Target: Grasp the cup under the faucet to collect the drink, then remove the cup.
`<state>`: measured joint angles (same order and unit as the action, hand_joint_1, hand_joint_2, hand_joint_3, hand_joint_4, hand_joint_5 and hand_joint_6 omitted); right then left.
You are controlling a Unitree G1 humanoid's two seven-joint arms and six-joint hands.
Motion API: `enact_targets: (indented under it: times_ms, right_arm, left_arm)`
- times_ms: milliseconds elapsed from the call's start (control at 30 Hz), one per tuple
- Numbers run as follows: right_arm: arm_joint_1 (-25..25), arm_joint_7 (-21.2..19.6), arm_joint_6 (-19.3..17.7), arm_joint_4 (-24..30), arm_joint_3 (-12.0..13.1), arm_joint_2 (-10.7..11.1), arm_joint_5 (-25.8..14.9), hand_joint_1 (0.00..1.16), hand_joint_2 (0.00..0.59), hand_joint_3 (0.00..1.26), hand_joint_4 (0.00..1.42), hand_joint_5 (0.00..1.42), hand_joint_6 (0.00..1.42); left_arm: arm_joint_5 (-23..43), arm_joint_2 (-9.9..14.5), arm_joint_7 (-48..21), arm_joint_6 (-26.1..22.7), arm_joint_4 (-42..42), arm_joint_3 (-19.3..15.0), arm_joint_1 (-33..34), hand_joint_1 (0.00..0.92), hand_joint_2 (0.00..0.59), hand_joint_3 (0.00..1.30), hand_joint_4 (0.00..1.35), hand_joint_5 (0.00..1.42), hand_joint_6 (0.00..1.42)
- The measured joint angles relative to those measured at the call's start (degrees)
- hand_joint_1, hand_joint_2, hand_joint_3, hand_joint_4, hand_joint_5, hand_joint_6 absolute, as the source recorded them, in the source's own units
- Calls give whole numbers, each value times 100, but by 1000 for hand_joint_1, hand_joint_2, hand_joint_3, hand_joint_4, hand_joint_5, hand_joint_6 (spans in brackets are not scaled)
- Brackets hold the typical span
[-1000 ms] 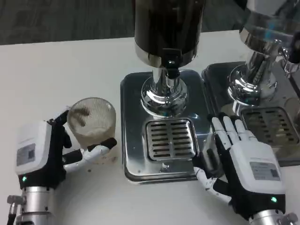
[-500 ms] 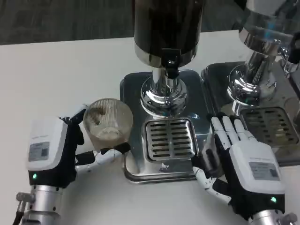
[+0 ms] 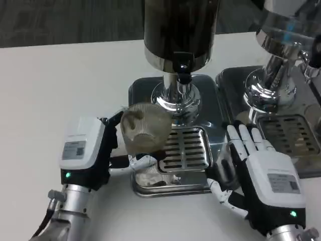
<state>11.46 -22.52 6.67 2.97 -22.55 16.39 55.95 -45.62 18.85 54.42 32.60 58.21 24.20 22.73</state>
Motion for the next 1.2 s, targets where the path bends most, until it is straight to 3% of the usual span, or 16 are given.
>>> enact_targets:
  times_ms: [133, 467, 800, 867, 933, 967, 1133, 1200]
  right_arm:
    - [25, 0, 16, 36, 17, 1, 1, 310, 420, 35, 0, 0, 99]
    - [53, 0, 25, 121, 121, -10, -6, 297, 421, 35, 0, 0, 98]
    - [64, 0, 60, 122, 134, -12, -2, 288, 422, 35, 0, 0, 97]
    - [70, 0, 61, 122, 134, -12, -1, 287, 422, 35, 0, 0, 97]
    - [77, 0, 61, 123, 135, -12, -1, 286, 422, 35, 0, 0, 97]
    - [80, 0, 61, 123, 135, -12, -1, 286, 422, 35, 0, 0, 97]
    - [83, 0, 60, 121, 135, -12, -6, 284, 422, 35, 0, 0, 97]
    - [82, 0, 59, 113, 136, -12, -18, 283, 422, 35, 0, 0, 97]
  left_arm:
    - [5, -159, -150, -50, 367, 161, 429, 714, 33, 720, 929, 1076, 1356]
    - [463, -672, -707, -101, 987, 150, 951, 721, 23, 738, 953, 1092, 1375]
    - [397, -856, -777, -87, 1031, 495, 1101, 714, 3, 697, 897, 1052, 1342]
    - [384, -863, -766, -87, 1034, 540, 1101, 617, 2, 577, 769, 973, 1240]
    - [394, -854, -767, -85, 1043, 545, 1100, 402, 34, 455, 673, 933, 1189]
    - [407, -847, -768, -78, 1054, 543, 1100, 341, 52, 412, 638, 915, 1161]
    - [454, -796, -768, -59, 1072, 522, 1067, 192, 72, 303, 477, 823, 1047]
    - [460, -736, -710, -5, 1069, 487, 1009, 68, 21, 253, 449, 807, 1026]
